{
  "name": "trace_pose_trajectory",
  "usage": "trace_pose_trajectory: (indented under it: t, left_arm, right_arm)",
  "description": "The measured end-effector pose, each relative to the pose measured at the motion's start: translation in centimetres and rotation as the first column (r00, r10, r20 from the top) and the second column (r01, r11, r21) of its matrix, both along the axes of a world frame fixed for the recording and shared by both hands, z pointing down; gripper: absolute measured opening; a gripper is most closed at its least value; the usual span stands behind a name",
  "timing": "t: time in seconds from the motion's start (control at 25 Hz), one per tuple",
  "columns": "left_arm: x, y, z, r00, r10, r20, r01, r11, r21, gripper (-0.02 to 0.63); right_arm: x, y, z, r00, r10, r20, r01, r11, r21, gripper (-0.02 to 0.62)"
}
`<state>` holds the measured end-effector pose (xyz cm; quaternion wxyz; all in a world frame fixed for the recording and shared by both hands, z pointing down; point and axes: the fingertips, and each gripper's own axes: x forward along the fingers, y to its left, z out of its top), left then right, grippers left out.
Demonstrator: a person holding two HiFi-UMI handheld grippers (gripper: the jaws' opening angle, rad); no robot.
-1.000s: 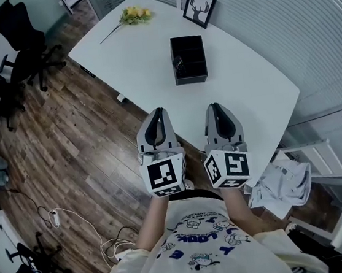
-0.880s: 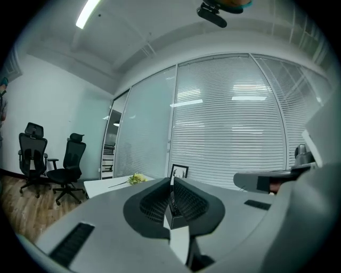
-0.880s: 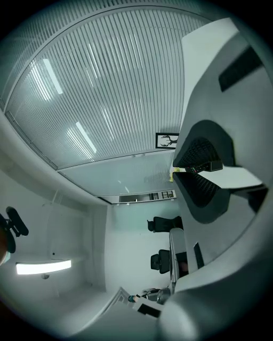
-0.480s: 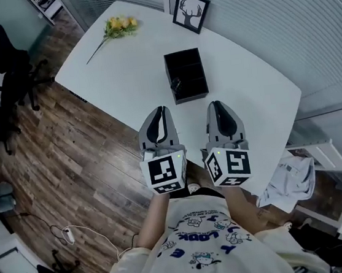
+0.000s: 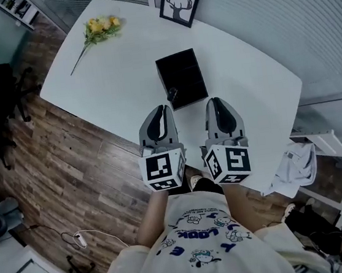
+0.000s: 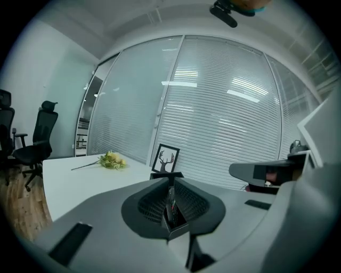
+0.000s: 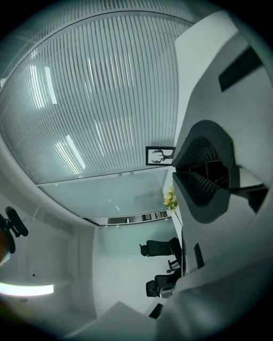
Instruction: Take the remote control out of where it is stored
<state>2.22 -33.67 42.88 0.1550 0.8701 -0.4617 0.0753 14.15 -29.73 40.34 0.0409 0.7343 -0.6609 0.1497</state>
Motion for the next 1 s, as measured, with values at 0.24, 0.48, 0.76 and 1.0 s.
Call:
trace_pose_trajectory:
  t: [0.24, 0.48, 0.76, 1.0]
  left_arm:
    - [1.5, -1.6, 2.6, 0.995, 0.089, -0.037, -0.091, 0.994, -0.057, 0.106]
    - [2.4, -2.8, 5.3, 0.988, 0.149, -0.029, -0.151, 0.983, -0.102, 0.156]
    - [3.9, -3.5, 7.1, 0.979, 0.205, -0.002, -0.204, 0.972, -0.115, 0.158]
    - [5.2, -4.5, 8.3, 0.974, 0.226, 0.031, -0.220, 0.967, -0.131, 0.158]
  right_arm:
    - [0.7, -1.7, 2.0, 0.999, 0.037, -0.002, -0.037, 0.998, -0.043, 0.049]
    - [0.7, -2.6, 3.9, 0.998, 0.057, 0.006, -0.056, 0.995, -0.079, 0.049]
    - [0.7, -3.4, 6.5, 0.998, 0.067, 0.014, -0.064, 0.989, -0.134, 0.049]
    - [1.3, -4.1, 7.5, 0.997, 0.073, 0.022, -0.069, 0.987, -0.148, 0.049]
